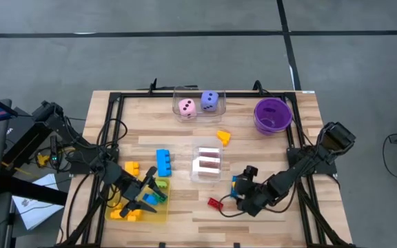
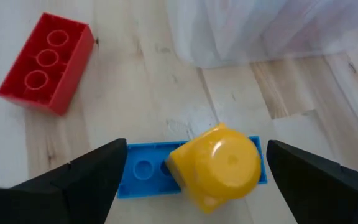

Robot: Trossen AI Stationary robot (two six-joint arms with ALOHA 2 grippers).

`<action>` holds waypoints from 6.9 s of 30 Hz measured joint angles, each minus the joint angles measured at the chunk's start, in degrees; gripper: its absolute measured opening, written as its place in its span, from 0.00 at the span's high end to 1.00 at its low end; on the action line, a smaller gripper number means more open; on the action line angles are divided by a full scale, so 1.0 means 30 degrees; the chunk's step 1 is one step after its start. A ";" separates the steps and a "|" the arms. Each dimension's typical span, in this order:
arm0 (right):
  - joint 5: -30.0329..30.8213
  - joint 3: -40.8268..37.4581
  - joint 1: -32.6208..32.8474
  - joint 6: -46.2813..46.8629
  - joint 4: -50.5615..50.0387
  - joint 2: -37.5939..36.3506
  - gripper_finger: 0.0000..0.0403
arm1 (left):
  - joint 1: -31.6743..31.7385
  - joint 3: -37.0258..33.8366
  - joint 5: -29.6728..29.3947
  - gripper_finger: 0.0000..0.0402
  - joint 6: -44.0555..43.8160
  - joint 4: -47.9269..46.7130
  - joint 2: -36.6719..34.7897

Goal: Pick & Place Toys
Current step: Put the yellow game piece into the yellow bin

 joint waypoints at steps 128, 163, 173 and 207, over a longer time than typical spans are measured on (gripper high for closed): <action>-0.2215 0.5129 -0.3749 -1.6624 1.3604 -0.0197 0.74 | 0.0670 0.0007 -0.8677 0.41 0.4472 0.5062 0.3882; -0.2355 0.5122 -0.4210 -1.7201 1.4796 -0.0109 0.74 | 0.3861 0.0007 -0.5326 0.43 0.0080 0.8459 0.5807; -0.1939 0.5122 -0.4210 -1.7245 1.4796 -0.0117 0.73 | 0.3854 0.0007 -0.5461 0.68 0.0118 0.8431 0.5787; 0.3602 0.5115 -0.0647 -1.6677 1.1195 -0.3577 0.34 | -0.2269 0.0007 -0.1117 0.68 -1.6708 -1.1261 0.0189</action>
